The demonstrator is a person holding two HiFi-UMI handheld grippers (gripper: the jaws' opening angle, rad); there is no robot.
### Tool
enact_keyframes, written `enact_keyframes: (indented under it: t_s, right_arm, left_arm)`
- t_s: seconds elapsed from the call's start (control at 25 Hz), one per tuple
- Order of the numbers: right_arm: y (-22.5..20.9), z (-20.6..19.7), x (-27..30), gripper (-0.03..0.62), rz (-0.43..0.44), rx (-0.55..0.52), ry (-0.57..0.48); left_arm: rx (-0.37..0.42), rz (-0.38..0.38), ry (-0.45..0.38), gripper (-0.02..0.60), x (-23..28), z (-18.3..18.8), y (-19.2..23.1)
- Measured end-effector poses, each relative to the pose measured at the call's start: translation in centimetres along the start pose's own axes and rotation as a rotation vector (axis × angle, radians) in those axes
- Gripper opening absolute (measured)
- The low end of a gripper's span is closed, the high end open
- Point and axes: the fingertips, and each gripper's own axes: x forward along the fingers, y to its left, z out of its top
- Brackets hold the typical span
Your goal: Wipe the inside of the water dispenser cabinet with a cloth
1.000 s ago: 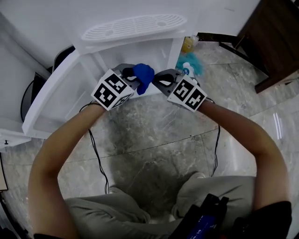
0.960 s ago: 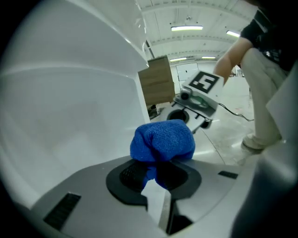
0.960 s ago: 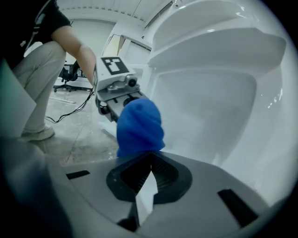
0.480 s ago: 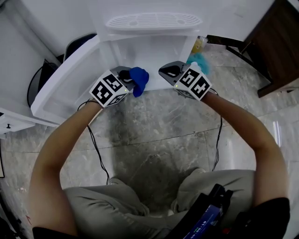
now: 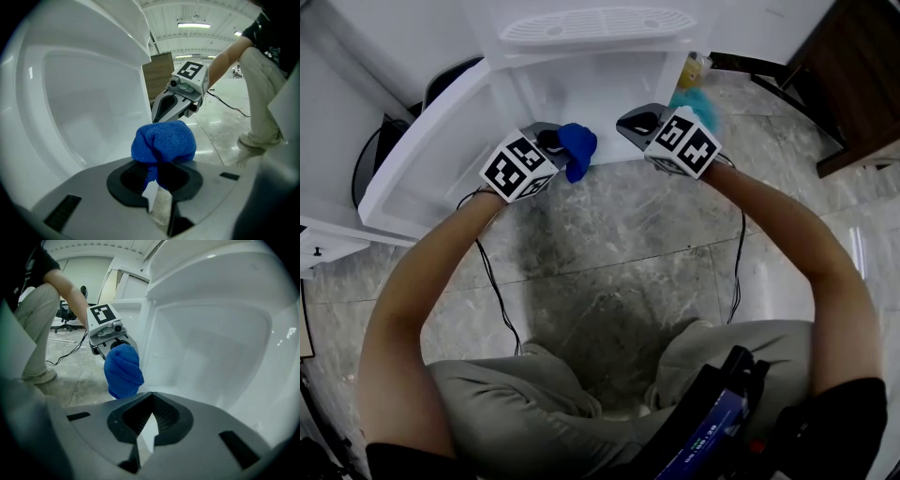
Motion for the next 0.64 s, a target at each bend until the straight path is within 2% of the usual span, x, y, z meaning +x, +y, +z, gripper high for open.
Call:
enact_keyframes:
  t_s: [0.24, 0.44, 0.64]
  right_arm:
    - [-0.3, -0.7, 0.4, -0.003, -0.004, 0.020, -0.001]
    - [0.2, -0.5, 0.8, -0.003, 0.015, -0.065, 0.016]
    - [0.9, -0.1, 0.9, -0.003, 0.025, -0.067, -0.003]
  left_arm:
    - [-0.006, 0.003, -0.022, 0.078, 0.3, 0.6, 0.4]
    - [-0.014, 0.011, -0.041, 0.078, 0.2, 1.1, 1.0]
    - [-0.016, 0.009, -0.033, 0.078, 0.8, 0.8, 0.5]
